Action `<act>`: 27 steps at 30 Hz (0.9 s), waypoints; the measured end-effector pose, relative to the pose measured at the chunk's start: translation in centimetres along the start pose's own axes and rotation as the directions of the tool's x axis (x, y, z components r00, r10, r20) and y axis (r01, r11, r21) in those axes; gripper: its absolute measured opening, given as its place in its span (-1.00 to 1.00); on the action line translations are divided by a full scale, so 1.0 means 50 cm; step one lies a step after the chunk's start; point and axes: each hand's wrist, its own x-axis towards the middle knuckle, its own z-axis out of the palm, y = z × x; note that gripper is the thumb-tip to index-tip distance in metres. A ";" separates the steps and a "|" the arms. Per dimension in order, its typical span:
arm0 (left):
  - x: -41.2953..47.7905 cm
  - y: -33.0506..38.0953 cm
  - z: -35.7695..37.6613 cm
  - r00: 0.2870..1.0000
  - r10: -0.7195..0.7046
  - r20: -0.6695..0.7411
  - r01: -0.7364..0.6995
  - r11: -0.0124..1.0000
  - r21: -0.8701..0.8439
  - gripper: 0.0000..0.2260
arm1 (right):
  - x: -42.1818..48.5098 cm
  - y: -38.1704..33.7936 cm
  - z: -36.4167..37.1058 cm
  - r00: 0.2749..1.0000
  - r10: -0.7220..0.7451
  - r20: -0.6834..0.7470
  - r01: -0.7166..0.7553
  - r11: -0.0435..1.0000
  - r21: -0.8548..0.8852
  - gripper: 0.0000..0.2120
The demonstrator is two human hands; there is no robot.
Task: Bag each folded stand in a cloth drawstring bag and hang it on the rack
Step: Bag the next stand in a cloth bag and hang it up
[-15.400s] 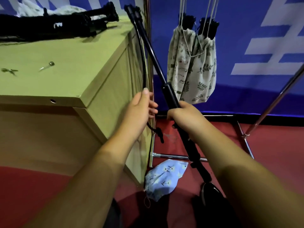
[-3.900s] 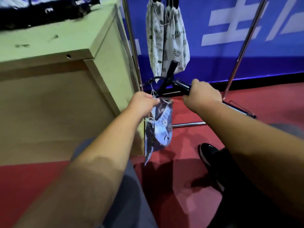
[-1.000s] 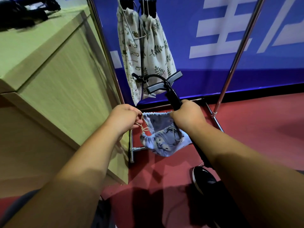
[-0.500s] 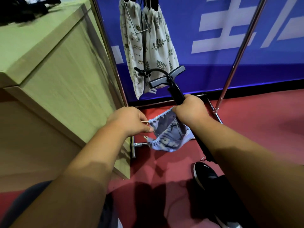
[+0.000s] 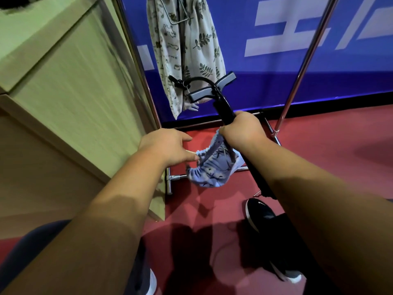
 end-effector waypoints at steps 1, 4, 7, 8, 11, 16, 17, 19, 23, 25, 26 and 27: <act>0.002 0.004 0.006 0.999 0.005 0.033 -0.005 1.000 -0.007 -0.24 | 0.000 -0.001 0.000 1.000 -0.001 0.004 0.001 1.000 0.002 -0.90; 0.015 0.018 0.029 0.998 0.034 0.053 -0.030 0.996 -0.082 -0.26 | 0.000 -0.003 -0.002 1.000 0.004 0.009 -0.004 1.000 0.001 -0.88; 0.033 0.022 0.050 0.995 0.080 -0.060 -0.088 0.984 -0.154 -0.71 | 0.000 -0.003 -0.005 1.000 0.004 0.001 -0.004 1.000 0.009 -0.88; 0.038 0.024 0.054 0.991 0.069 -0.117 -0.091 0.976 -0.197 -0.83 | -0.001 -0.003 -0.006 1.000 0.002 0.000 -0.002 1.000 0.013 -0.88; 0.051 0.025 0.059 0.984 -0.001 -0.181 -0.073 0.912 -0.403 -0.79 | 0.000 -0.002 -0.015 1.000 0.000 0.005 0.000 1.000 0.018 -0.89; 0.047 0.029 0.035 0.979 -0.130 -0.157 -0.001 0.770 -0.639 -0.77 | -0.007 0.005 -0.027 0.998 0.023 0.056 -0.034 0.980 0.196 -0.72; 0.044 0.027 0.033 0.979 -0.140 -0.146 0.012 0.761 -0.649 -0.76 | -0.010 0.008 -0.027 0.996 0.022 0.087 -0.042 0.972 0.231 -0.72; 0.038 0.019 0.030 0.981 -0.151 -0.125 0.034 0.758 -0.652 -0.72 | -0.013 0.015 -0.024 0.989 0.005 0.151 -0.048 0.958 0.283 -0.81; 0.027 -0.013 0.024 0.982 -0.174 -0.068 0.089 0.758 -0.647 -0.66 | -0.023 0.020 -0.019 0.964 -0.053 0.262 -0.026 0.957 0.290 -0.87; 0.022 -0.031 0.021 0.983 -0.186 -0.008 0.132 0.730 -0.670 -0.69 | -0.034 0.021 -0.019 0.947 -0.058 0.317 -0.033 0.960 0.277 -0.85; 0.021 -0.038 0.019 0.982 -0.190 0.020 0.150 0.702 -0.696 -0.72 | -0.037 0.023 -0.021 0.940 -0.053 0.337 -0.039 0.964 0.261 -0.85; 0.018 -0.045 0.020 0.979 -0.199 0.043 0.167 0.667 -0.726 -0.76 | -0.040 0.024 -0.023 0.933 -0.048 0.357 -0.043 0.969 0.243 -0.85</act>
